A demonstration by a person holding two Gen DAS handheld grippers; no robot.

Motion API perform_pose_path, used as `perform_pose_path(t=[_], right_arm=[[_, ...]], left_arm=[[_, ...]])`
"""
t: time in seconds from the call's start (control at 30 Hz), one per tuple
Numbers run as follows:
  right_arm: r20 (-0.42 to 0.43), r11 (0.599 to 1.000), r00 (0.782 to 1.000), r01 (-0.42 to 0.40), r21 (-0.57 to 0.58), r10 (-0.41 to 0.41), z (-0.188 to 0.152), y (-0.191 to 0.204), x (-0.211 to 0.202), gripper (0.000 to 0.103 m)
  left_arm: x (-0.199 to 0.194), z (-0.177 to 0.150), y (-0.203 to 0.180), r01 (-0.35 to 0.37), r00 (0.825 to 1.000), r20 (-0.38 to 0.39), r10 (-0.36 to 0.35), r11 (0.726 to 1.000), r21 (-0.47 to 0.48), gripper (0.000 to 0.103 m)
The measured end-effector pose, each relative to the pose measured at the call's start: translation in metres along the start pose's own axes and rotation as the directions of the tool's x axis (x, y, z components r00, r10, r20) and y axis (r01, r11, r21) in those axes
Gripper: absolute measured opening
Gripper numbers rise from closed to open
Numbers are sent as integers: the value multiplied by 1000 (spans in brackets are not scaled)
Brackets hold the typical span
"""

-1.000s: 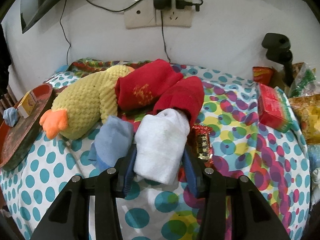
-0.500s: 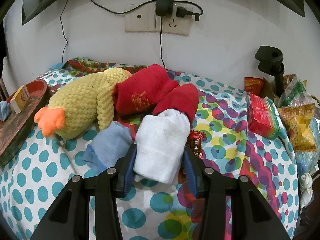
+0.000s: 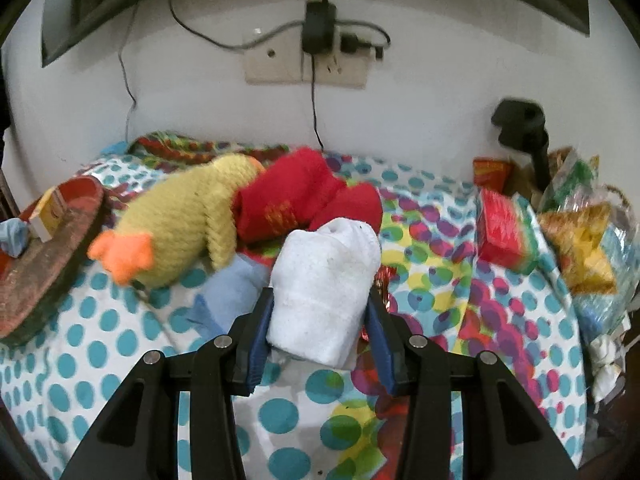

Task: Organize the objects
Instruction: 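Grasp the white sock with the right tool and carry it to the tray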

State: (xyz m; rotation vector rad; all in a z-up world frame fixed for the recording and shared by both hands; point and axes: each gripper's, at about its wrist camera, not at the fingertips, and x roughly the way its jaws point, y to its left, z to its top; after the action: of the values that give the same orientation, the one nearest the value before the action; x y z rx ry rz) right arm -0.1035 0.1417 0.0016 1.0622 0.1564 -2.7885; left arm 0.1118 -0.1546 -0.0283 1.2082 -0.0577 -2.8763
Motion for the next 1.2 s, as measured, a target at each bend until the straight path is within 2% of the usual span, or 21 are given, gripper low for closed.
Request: perform_pose_path(t=[0.17, 0.3, 0.53, 0.73, 0.93, 1.13, 1.2], right_arm=[[42, 999, 999, -32, -13, 32, 20, 15, -26, 42], [40, 996, 996, -74, -48, 76, 32, 38, -34, 42], [12, 967, 975, -216, -131, 220, 47, 114, -34, 42], [-31, 925, 952, -303, -231, 304, 52, 192, -23, 42], [-112, 878, 925, -380, -292, 364, 60, 256, -1, 42], [-181, 854, 911, -411, -321, 371, 80, 299, 35, 43], [-188, 855, 913, -405, -326, 361, 85, 308, 50, 43]], left_arm=[[3, 0, 7, 16, 1000, -27, -17, 999, -33, 64], [0, 2, 9, 11, 1000, -27, -12, 999, -41, 64], [0, 5, 22, -4, 999, -36, 1, 997, -77, 64], [0, 5, 36, -21, 999, -36, 17, 993, -114, 64], [-1, 5, 50, -29, 999, -32, 24, 985, -170, 64], [3, 3, 53, -45, 998, -46, 38, 985, -169, 64], [3, 2, 54, -46, 998, -48, 39, 985, -168, 64]])
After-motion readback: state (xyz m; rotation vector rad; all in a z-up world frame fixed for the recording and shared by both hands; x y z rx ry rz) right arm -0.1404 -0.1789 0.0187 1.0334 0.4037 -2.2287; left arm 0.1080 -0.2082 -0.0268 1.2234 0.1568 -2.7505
